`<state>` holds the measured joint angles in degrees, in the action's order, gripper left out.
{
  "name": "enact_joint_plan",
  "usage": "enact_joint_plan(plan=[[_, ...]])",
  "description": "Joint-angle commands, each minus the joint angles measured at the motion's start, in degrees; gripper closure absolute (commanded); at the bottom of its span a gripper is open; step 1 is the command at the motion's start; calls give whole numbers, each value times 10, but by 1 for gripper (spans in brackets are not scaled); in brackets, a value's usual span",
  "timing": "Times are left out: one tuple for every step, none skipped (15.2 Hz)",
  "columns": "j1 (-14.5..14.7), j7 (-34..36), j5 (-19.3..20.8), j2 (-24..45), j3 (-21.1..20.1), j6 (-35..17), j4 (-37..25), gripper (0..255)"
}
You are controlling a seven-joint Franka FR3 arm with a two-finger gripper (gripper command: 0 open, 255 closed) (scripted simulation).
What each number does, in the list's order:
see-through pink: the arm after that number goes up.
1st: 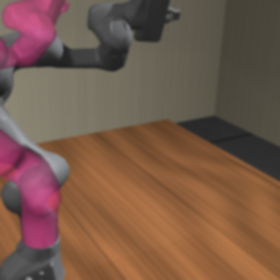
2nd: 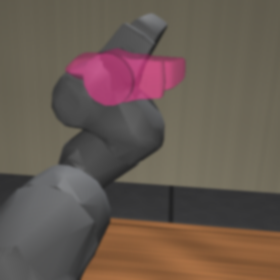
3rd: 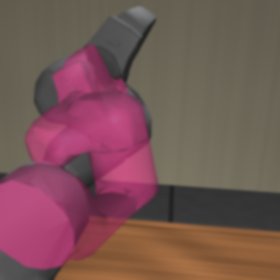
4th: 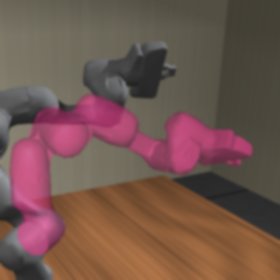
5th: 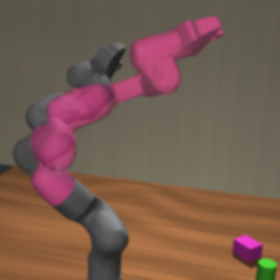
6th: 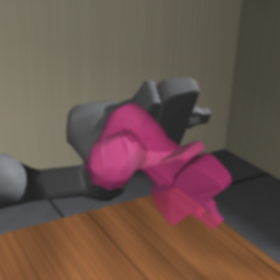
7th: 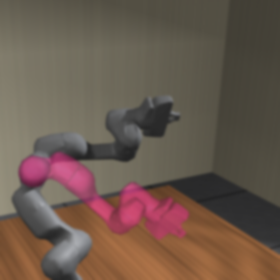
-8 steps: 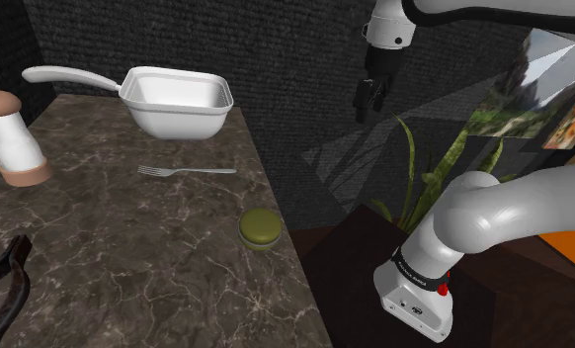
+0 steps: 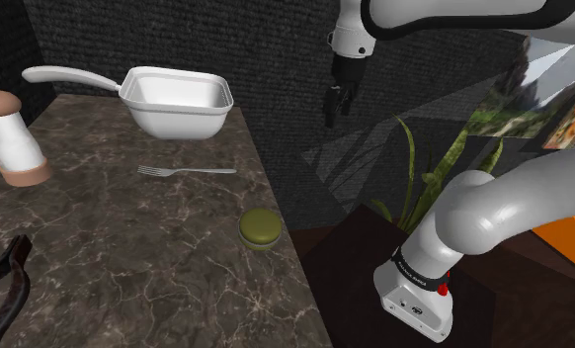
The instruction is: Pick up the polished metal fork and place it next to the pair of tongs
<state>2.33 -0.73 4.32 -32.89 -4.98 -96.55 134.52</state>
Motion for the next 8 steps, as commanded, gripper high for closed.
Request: enact_joint_plan(plan=[[9, -7, -6, 35, -6, -27, -13, 0], [14, -11, -8, 53, -9, -40, -20, 0], [18, -15, -11, 71, -12, -53, -27, 0], [22, -19, -13, 89, -15, -65, -34, 0], [26, -23, -15, 106, -18, -77, -42, 0], [30, -27, -16, 124, -21, -88, -51, 0], [33, -30, -18, 142, -24, -99, -60, 0], [37, -34, -19, 160, -28, -109, -70, 0]])
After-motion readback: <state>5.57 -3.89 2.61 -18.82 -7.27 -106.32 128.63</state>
